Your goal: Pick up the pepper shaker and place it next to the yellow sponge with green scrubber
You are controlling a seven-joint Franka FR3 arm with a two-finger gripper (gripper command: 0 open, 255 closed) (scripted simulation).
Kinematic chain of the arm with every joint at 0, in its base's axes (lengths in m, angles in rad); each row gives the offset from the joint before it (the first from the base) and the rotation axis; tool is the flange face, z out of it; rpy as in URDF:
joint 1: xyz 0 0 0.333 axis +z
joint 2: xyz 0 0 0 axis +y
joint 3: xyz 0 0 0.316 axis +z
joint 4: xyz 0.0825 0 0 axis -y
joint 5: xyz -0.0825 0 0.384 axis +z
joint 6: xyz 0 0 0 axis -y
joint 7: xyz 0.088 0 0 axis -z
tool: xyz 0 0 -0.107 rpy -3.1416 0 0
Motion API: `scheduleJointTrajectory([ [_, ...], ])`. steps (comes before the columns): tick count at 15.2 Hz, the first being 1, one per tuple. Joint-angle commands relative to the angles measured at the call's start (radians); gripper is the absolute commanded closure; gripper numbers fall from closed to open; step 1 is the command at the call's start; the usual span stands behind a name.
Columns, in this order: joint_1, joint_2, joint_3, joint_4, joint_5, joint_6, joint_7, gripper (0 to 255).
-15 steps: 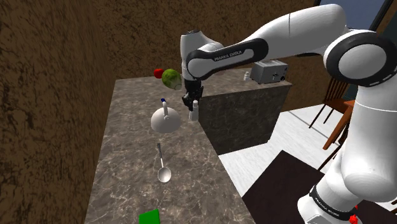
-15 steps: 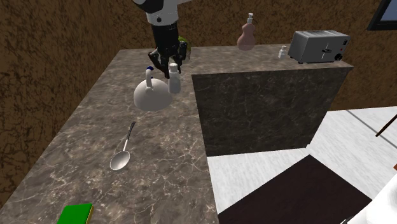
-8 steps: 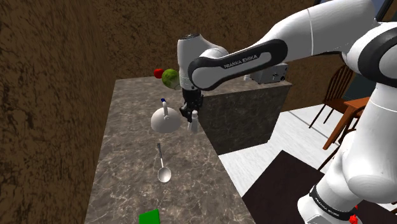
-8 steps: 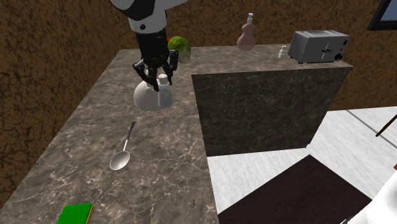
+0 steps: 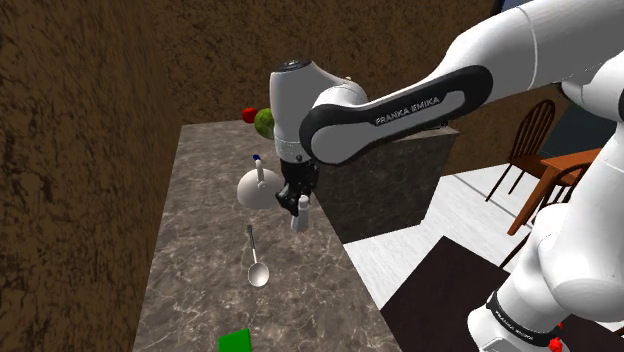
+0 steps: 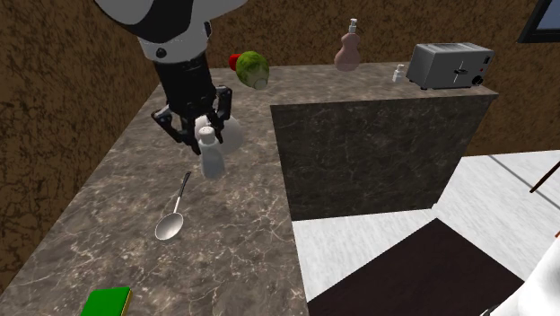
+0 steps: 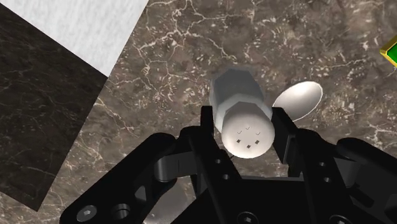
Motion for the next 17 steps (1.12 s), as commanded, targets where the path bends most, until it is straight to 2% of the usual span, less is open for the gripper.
scheduleJointTrajectory([
  [1,0.026,-0.018,0.024,-0.026,0.005,0.003,0.05,255],
  [11,0.148,-0.044,0.146,-0.05,0.023,-0.02,0.285,255],
  [17,0.149,-0.015,0.146,-0.1,0.007,0.056,0.302,255],
])
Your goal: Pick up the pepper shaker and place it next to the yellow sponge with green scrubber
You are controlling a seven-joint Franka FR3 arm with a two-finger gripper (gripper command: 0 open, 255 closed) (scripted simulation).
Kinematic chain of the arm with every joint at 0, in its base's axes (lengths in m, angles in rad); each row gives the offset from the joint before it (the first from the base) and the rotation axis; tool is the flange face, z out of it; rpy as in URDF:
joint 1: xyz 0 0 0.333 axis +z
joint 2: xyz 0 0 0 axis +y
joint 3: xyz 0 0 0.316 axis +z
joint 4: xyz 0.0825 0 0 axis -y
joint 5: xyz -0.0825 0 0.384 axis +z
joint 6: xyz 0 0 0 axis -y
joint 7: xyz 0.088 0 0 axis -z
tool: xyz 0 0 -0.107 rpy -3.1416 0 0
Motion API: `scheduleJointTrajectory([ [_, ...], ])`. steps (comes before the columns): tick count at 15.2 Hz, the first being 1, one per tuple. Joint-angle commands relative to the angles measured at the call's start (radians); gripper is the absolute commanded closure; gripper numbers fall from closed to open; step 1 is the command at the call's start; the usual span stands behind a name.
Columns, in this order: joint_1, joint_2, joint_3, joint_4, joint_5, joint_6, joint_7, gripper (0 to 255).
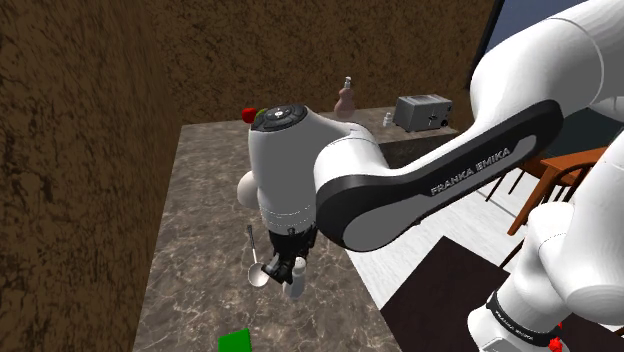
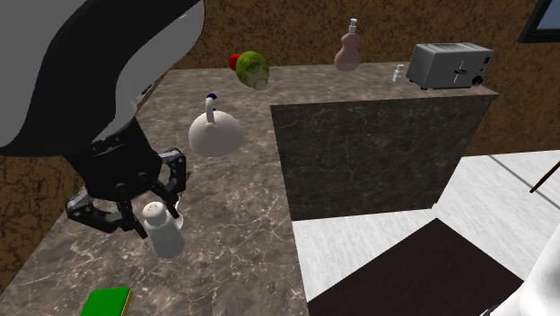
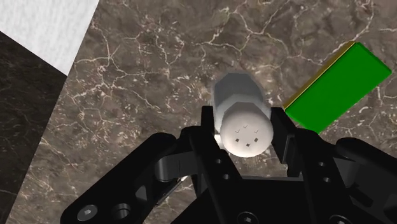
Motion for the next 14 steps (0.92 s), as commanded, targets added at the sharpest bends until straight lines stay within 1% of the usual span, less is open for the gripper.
scheduleJointTrajectory([
  [1,0.0,0.015,0.0,-0.011,-0.008,0.025,0.007,255],
  [14,0.006,0.107,-0.006,-0.091,-0.068,0.184,0.058,255],
])
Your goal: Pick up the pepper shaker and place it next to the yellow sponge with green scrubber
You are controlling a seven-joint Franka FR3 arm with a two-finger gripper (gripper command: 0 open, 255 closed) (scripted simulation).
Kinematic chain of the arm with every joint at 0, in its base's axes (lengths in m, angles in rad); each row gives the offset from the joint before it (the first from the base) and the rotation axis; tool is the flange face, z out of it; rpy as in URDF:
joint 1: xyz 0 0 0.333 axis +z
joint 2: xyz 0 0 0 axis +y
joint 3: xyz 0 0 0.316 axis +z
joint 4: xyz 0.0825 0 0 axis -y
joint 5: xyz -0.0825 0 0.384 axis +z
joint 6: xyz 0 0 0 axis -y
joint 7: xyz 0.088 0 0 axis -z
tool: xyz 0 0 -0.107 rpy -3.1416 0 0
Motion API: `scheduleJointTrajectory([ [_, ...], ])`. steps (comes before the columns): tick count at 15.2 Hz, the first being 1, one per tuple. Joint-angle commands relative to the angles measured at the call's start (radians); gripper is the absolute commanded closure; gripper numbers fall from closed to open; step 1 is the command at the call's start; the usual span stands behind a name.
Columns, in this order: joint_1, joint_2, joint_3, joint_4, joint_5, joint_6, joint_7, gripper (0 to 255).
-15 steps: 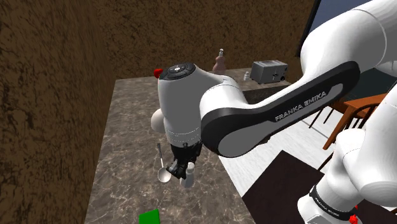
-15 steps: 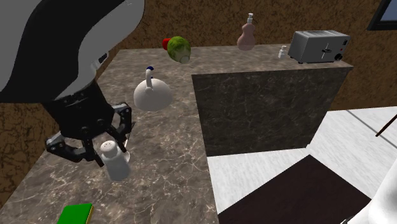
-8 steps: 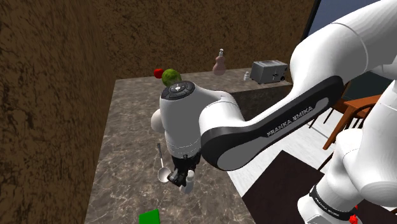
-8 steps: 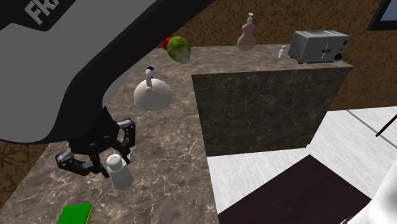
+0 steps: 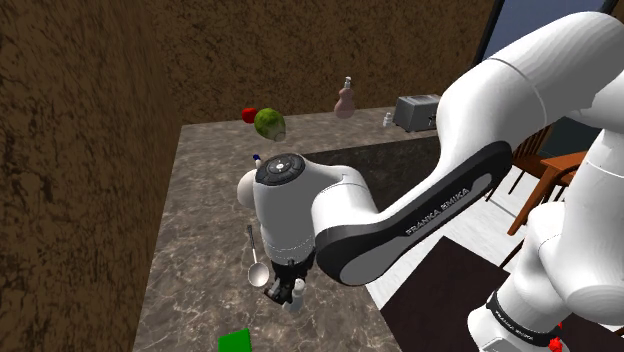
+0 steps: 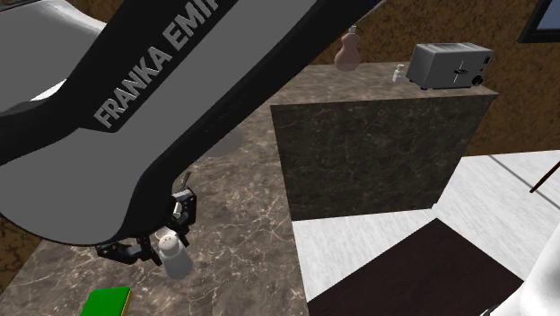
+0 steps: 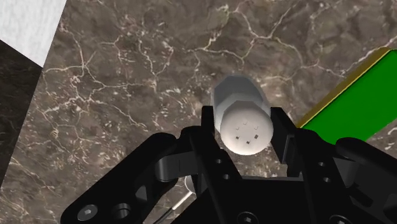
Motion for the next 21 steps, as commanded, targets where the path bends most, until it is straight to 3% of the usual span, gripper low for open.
scheduleJointTrajectory([
  [1,0.002,0.015,-0.001,-0.011,-0.01,0.024,0.011,255],
  [12,0.017,0.123,-0.022,-0.046,-0.089,0.153,0.073,255],
  [20,0.017,0.123,-0.023,-0.046,-0.089,0.153,0.073,255],
  [21,0.017,0.123,-0.023,-0.046,-0.089,0.153,0.073,0],
])
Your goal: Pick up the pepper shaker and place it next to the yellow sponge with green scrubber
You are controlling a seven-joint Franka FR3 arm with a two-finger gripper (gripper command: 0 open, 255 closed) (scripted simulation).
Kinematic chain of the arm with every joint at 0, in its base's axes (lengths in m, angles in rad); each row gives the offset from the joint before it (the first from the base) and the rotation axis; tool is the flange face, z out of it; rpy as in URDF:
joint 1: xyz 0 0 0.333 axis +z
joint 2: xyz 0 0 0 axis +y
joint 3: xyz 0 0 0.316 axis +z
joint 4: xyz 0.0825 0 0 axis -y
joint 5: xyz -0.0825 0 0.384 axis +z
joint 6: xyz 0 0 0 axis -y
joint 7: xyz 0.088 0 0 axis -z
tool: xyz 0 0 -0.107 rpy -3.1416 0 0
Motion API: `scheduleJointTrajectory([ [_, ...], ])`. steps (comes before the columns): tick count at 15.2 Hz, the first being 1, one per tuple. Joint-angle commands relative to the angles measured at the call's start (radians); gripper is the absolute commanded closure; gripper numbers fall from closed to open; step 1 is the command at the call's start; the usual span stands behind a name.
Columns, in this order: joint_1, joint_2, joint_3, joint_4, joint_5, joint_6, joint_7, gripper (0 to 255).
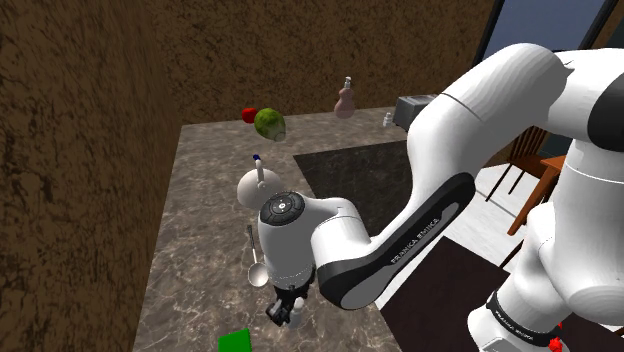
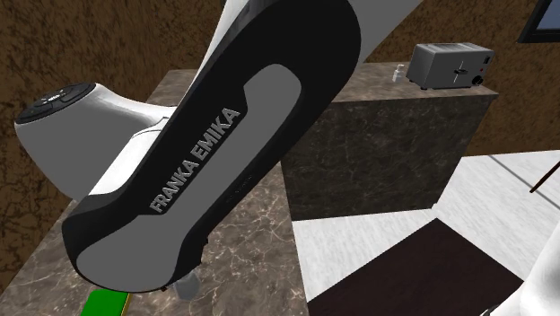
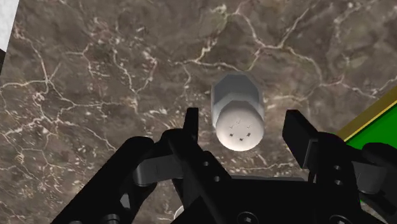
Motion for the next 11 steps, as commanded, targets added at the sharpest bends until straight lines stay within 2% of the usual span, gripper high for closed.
scheduleJointTrajectory([
  [1,0.0,0.0,0.0,0.0,0.0,0.0,0.0,0],
  [5,0.0,0.0,0.0,0.0,0.0,0.0,0.0,0],
  [9,-0.008,-0.085,0.024,0.036,0.064,-0.111,-0.043,0],
  [11,-0.008,-0.085,0.023,0.036,0.064,-0.111,-0.043,0],
])
